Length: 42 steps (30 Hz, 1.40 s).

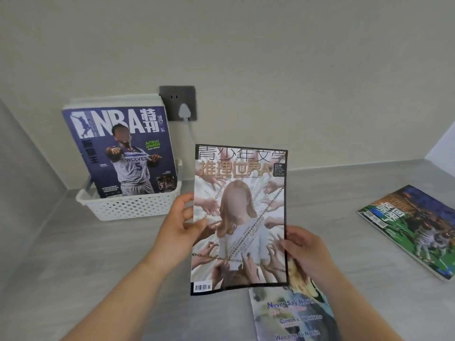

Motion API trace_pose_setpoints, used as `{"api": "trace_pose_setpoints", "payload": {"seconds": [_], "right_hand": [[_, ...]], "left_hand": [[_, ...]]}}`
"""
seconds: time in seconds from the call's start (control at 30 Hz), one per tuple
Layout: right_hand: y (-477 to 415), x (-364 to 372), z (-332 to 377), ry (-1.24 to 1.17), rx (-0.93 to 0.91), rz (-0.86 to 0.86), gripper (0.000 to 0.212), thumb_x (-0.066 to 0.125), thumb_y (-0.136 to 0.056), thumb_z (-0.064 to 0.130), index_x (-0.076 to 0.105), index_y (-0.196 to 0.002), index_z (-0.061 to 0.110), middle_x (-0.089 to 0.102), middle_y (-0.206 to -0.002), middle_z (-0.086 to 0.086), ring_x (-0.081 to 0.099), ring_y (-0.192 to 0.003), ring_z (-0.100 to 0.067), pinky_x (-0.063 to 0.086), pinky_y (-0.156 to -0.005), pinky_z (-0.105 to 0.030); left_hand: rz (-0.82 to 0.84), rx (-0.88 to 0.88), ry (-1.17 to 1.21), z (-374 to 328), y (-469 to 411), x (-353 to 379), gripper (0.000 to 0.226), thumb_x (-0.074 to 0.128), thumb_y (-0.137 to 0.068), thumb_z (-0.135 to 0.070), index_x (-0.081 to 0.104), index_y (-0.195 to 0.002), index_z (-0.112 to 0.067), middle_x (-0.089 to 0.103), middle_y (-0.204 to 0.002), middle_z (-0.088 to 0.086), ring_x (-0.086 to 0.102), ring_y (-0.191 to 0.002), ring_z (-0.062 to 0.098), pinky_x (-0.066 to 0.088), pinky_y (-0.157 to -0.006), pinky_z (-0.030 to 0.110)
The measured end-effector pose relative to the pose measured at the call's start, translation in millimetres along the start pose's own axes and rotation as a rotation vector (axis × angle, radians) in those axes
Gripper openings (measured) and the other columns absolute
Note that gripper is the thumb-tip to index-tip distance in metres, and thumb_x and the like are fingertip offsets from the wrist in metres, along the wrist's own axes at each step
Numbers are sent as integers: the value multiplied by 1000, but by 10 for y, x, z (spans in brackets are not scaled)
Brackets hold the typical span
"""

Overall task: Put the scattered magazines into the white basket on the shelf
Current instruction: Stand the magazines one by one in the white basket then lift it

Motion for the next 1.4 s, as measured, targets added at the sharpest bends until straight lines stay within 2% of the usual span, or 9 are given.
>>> {"api": "trace_pose_setpoints", "payload": {"seconds": [0.2, 0.4, 0.5, 0.7, 0.83, 0.97, 1.17, 1.27, 1.4], "right_hand": [[-269, 696, 424, 41, -26, 98, 14, 57, -80, -3, 65, -82, 9, 68, -81, -11, 54, -59, -13, 44, -49, -18], [-555, 1503, 1023, -5, -178, 128, 37, 54, -75, -13, 57, -58, 20, 71, -65, 15, 52, -47, 4, 42, -45, -8], [-834, 1844, 1316, 35, -257, 78, 29, 58, -76, -6, 55, -62, 19, 69, -68, 9, 56, -63, -8, 46, -60, -21], [-1253, 2457, 1583, 179, -417, -22, 10, 62, -79, 9, 59, -80, 18, 58, -69, 11, 55, -67, -8, 43, -63, -15], [-1487, 2777, 1460, 318, -346, 35, 7, 62, -79, 11, 60, -85, 8, 59, -76, -2, 55, -74, -19, 44, -68, -28], [-1656, 2844, 1285, 386, -253, 15, 7, 61, -80, 13, 54, -77, 13, 61, -78, -6, 55, -73, -25, 40, -59, -28], [-1755, 2796, 1134, 385, -203, 16, 25, 58, -78, 10, 48, -63, 26, 55, -56, 9, 43, -39, -6, 29, -31, -10], [-1765, 2805, 1090, 396, -173, 44, 5, 57, -79, 8, 57, -77, 13, 65, -70, -4, 44, -48, -13, 36, -43, -19], [-1763, 2764, 1150, 420, -227, 27, 18, 60, -80, 12, 61, -97, 6, 70, -88, -13, 60, -76, -27, 50, -69, -35]], "left_hand": [[-136, 22, -134, 115, -186, -802, 31, 48, -81, 10, 50, -89, -20, 63, -91, -11, 59, -82, -14, 44, -67, 1], [-352, 120, -180, -42, -531, -1654, 35, 54, -80, 6, 48, -76, -29, 67, -70, -23, 60, -67, -15, 41, -58, -2], [-429, 158, -170, -113, -789, -2050, 27, 56, -80, 3, 50, -79, -24, 65, -66, -26, 59, -63, -17, 41, -54, -2], [-639, 148, -132, 54, -1135, -2634, 34, 58, -79, 0, 44, -70, -30, 65, -98, 6, 61, -89, 21, 49, -79, 30], [-628, 98, -174, 323, -1208, -2802, 37, 56, -78, 5, 41, -67, -27, 63, -94, 6, 59, -77, 11, 46, -58, 6], [-603, 68, -196, 492, -1316, -2788, 35, 59, -77, 4, 48, -69, -29, 62, -83, -4, 60, -63, -9, 43, -52, -1], [-559, 89, -203, 548, -1479, -2674, 38, 59, -76, 2, 59, -65, -34, 66, -62, -27, 58, -62, -15, 42, -54, -1], [-544, 82, -210, 551, -1490, -2667, 39, 60, -75, 1, 61, -63, -37, 65, -61, -33, 60, -65, -12, 44, -57, 0], [-520, 83, -223, 529, -1470, -2706, 37, 64, -73, 1, 57, -63, -34, 64, -54, -30, 60, -60, -9, 42, -53, -1]]}}
Point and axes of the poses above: each hand's wrist, its own y-axis away from the middle knuckle, its own x-axis out of the palm, z = x × y, the point moved 3 cm from there along -y, towards the middle knuckle
